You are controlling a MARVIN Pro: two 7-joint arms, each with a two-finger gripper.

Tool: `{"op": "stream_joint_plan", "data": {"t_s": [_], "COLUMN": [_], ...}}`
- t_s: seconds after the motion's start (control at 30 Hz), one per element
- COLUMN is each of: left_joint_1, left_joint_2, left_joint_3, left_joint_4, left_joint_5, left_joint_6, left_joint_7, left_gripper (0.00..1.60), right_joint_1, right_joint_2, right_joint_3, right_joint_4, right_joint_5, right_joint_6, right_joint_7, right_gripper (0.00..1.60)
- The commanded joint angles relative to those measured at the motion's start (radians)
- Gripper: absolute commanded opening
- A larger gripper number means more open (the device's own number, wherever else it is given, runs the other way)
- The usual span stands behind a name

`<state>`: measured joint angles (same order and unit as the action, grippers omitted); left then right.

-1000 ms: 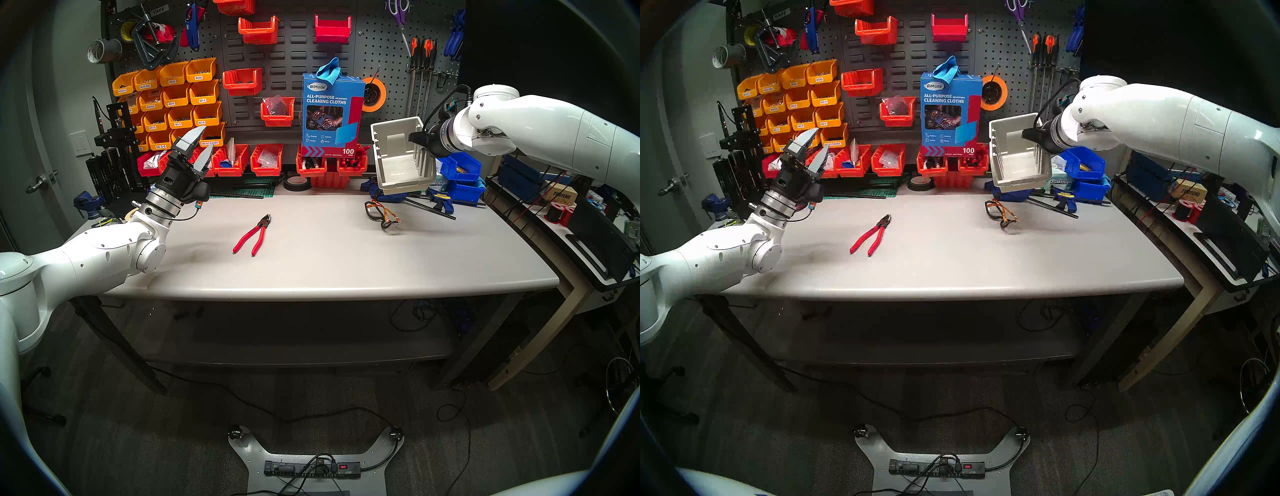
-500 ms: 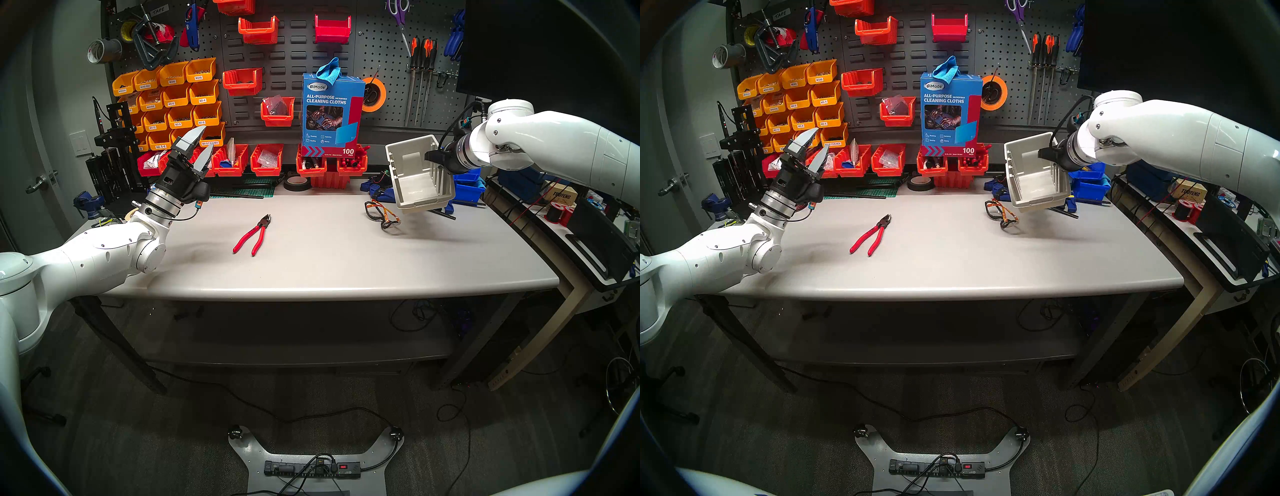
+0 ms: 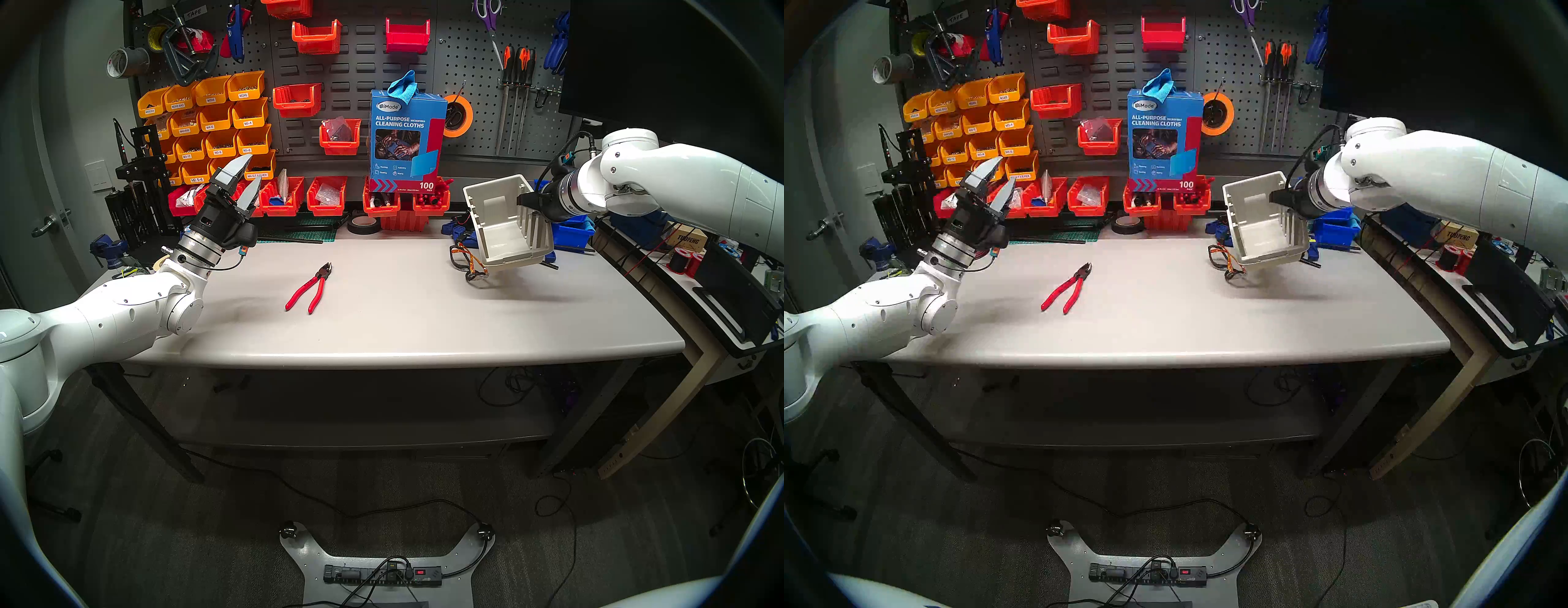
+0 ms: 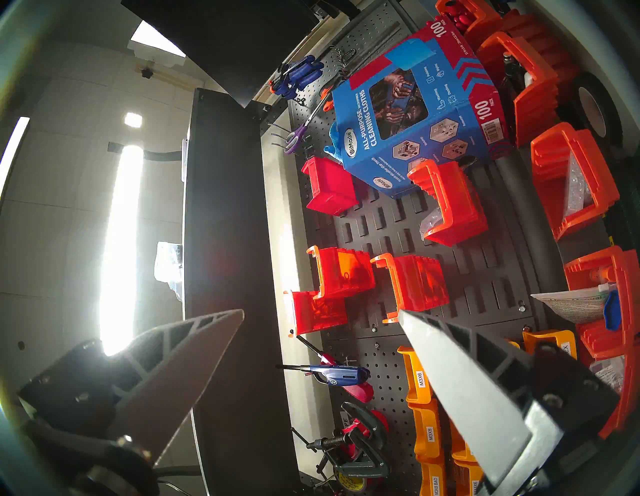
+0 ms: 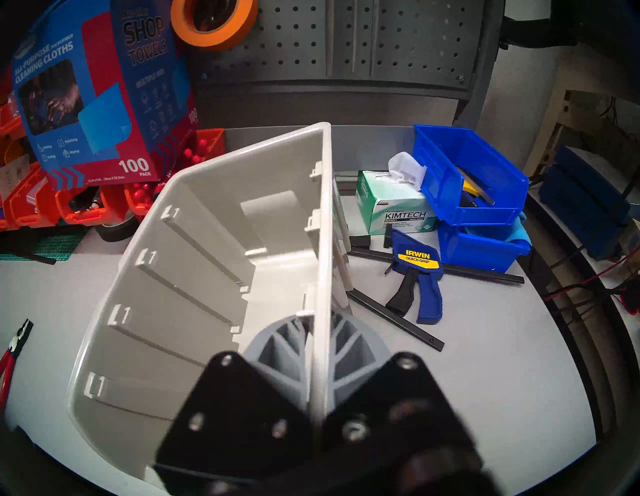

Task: Take out tools from the storage box

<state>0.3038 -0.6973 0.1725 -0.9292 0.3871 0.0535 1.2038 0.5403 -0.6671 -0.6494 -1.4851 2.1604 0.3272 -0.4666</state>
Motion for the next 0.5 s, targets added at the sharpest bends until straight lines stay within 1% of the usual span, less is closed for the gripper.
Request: {"op": "stream_joint_plan", "data": {"t_s": [0.0, 0.23, 0.47], "left_joint_1": [-0.018, -0.018, -0.018], "left_joint_2": [-0.003, -0.003, -0.003], "left_joint_3": [-0.011, -0.011, -0.011], "left_joint_4": [0.002, 0.002, 0.002], "left_joint_5": [-0.002, -0.002, -0.002], "left_joint_6": [-0.002, -0.002, -0.002], "left_joint_7": [0.001, 0.001, 0.001], "left_gripper": [1.6, 1.6, 1.6], "right_joint_1": [-0.004, -0.004, 0.014], "right_joint_2": [-0.024, -0.014, 0.01], "right_joint_3": [0.018, 0.011, 0.001], "right_joint_4": [0.036, 0.043, 0.04], "right_joint_5": [0.001, 0.005, -0.001], "right_joint_6": [-0.015, -0.014, -0.002], "right_joint_7": [0.029, 0.031, 0.008], "right_gripper": [0.0, 0.0, 0.0]}}
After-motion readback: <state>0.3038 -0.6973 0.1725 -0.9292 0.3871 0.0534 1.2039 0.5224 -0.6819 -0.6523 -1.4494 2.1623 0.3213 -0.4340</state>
